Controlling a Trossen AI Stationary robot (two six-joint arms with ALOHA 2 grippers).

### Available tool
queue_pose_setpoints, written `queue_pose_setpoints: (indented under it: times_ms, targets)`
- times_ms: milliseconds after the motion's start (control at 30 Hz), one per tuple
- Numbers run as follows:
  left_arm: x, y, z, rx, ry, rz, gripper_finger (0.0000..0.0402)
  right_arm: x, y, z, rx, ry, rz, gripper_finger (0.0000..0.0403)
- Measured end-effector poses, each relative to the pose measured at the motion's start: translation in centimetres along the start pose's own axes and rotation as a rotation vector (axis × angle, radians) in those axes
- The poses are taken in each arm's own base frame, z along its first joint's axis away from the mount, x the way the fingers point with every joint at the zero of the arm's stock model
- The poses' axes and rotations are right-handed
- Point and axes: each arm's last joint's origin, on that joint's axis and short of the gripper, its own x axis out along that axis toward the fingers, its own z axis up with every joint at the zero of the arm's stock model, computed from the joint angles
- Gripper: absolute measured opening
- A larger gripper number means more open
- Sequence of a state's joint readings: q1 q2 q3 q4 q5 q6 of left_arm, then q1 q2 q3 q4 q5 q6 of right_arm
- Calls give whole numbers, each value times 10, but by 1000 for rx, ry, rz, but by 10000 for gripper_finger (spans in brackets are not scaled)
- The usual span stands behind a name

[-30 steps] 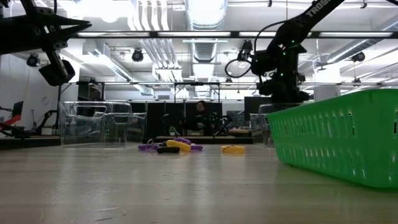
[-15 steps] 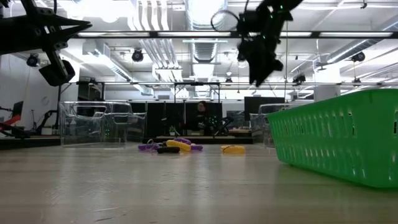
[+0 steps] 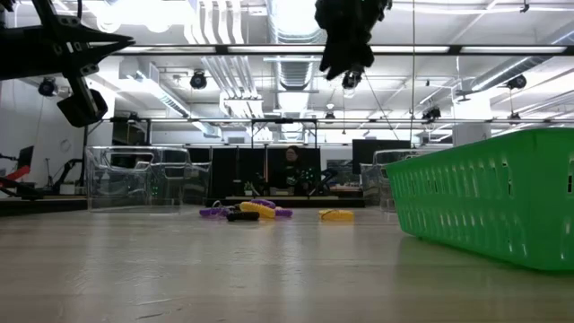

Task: Sort spring keychains
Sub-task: Put the bottom black spring keychain into the right transparent bin

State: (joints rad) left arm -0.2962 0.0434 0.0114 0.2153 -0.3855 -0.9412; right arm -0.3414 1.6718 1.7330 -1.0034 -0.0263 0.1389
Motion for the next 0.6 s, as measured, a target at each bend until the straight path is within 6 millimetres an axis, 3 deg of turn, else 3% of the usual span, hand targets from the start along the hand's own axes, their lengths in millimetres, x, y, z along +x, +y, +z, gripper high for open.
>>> queue_pose_setpoints:
  times_ms: [300,600]
  targets:
    - [0,-1,2,-50,-17,1,0,2,11,1,30,-28,26,171]
    - [0,-27,23,-52,-129,18,0,10,41,-12,51,26,95,159]
